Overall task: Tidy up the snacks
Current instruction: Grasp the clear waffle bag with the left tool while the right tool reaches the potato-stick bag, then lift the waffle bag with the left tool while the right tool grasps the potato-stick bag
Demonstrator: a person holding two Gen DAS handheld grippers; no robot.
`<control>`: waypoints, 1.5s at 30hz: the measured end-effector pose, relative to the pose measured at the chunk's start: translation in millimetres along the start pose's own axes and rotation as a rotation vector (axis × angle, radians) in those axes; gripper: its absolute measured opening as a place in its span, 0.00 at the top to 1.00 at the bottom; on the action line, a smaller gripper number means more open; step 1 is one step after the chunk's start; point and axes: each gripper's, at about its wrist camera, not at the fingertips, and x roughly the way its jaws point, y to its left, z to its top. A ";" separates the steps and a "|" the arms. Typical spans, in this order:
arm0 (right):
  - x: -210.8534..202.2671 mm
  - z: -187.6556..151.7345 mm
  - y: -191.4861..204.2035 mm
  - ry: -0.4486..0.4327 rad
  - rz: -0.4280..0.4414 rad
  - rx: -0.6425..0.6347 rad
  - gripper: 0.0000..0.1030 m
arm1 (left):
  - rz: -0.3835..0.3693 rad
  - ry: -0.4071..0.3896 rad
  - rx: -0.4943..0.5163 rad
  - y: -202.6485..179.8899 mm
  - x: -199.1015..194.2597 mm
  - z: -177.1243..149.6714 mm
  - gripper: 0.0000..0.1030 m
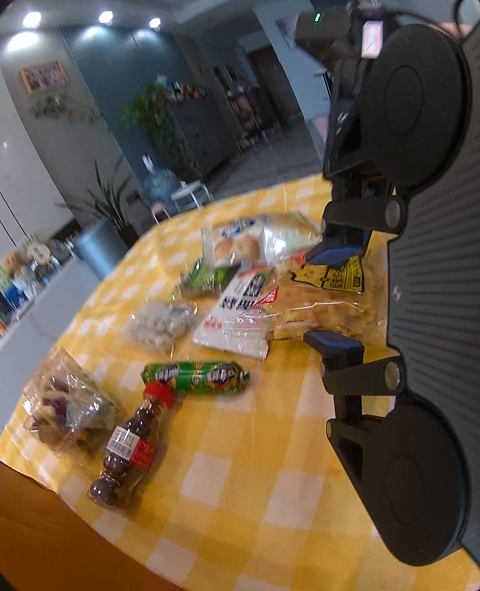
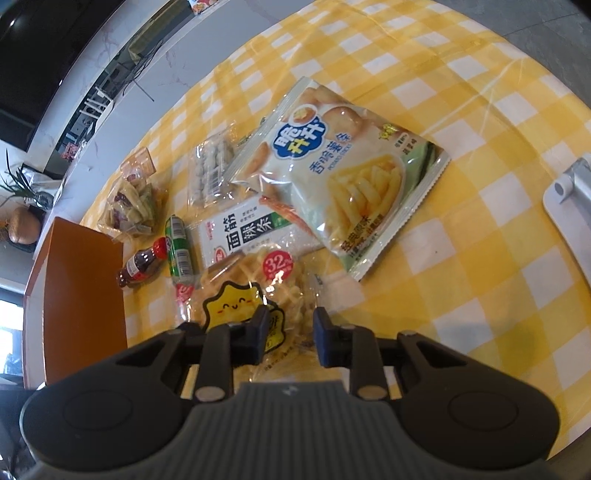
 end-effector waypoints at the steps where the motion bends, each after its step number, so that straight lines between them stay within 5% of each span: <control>1: 0.3 -0.2 1.5 0.001 -0.003 -0.008 0.77 | 0.034 0.011 0.014 -2.6 3.1 2.2 0.58; 5: 2.1 -0.1 0.6 0.012 0.017 -0.006 0.77 | 0.206 -0.013 0.255 -35.6 10.1 -1.8 0.60; 9: 3.2 -0.4 1.3 0.016 0.018 -0.007 0.77 | 0.265 -0.065 0.385 -45.9 16.2 -9.2 0.48; 12: 3.7 -0.7 2.6 0.017 0.015 -0.016 0.78 | 0.221 -0.066 0.334 -35.1 18.8 -4.4 0.39; 16: 4.3 -0.2 1.8 0.017 0.016 -0.012 0.77 | 0.134 -0.045 0.258 -21.7 21.2 0.4 0.46; 24: 3.4 -0.1 3.5 0.011 0.017 -0.024 0.77 | 0.141 -0.101 0.291 -36.1 6.7 -3.9 0.70; 33: -21.4 -4.3 29.2 -0.142 -0.012 -0.189 0.76 | 0.221 -0.227 0.414 -58.8 -28.2 3.0 0.74; 45: 0.2 21.6 48.6 -0.282 -0.332 -0.503 0.39 | 0.247 -0.237 0.379 -42.6 -38.5 25.3 0.74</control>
